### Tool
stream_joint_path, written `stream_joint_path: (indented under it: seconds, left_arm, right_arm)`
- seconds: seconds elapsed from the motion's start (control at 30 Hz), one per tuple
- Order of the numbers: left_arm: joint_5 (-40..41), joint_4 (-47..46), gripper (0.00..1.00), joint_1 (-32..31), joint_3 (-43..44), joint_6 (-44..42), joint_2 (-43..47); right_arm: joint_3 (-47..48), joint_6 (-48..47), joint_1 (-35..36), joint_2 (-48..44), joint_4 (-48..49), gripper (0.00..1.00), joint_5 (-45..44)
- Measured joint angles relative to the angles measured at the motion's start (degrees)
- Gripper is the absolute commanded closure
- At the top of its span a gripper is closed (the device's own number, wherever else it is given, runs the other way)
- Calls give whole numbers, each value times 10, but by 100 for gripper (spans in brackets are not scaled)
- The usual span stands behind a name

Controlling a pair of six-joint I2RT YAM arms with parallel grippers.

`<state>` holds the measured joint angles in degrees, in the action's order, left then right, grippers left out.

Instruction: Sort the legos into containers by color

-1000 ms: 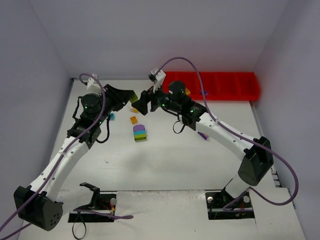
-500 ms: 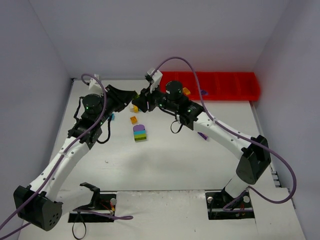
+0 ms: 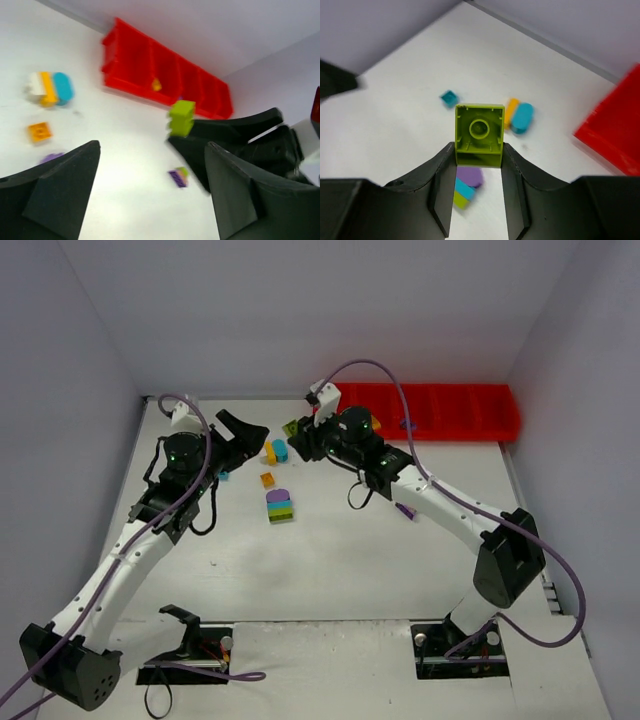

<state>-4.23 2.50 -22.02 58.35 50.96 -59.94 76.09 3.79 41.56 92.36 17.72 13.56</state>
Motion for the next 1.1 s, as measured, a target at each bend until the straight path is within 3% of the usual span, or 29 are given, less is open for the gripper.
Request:
stream_joint_path:
  seconds: [0.2, 0.4, 0.7, 0.8, 1.1]
  left_arm:
    - [99, 106, 16, 2, 25, -71, 30]
    - [144, 183, 16, 8, 30, -131, 48]
    - [145, 233, 16, 26, -19, -169, 37]
    - [134, 243, 16, 39, -22, -176, 14]
    - [117, 242, 16, 69, -21, -195, -49]
  right_arm:
    - [-35, -4, -150, 1, -32, 100, -64]
    - [-16, -12, -324, 33, -38, 100, -99]
    - [126, -26, -447, 206, -59, 96, -104]
    - [174, -26, -467, 259, -69, 91, -99]
    - [282, -26, -494, 367, -97, 50, -76]
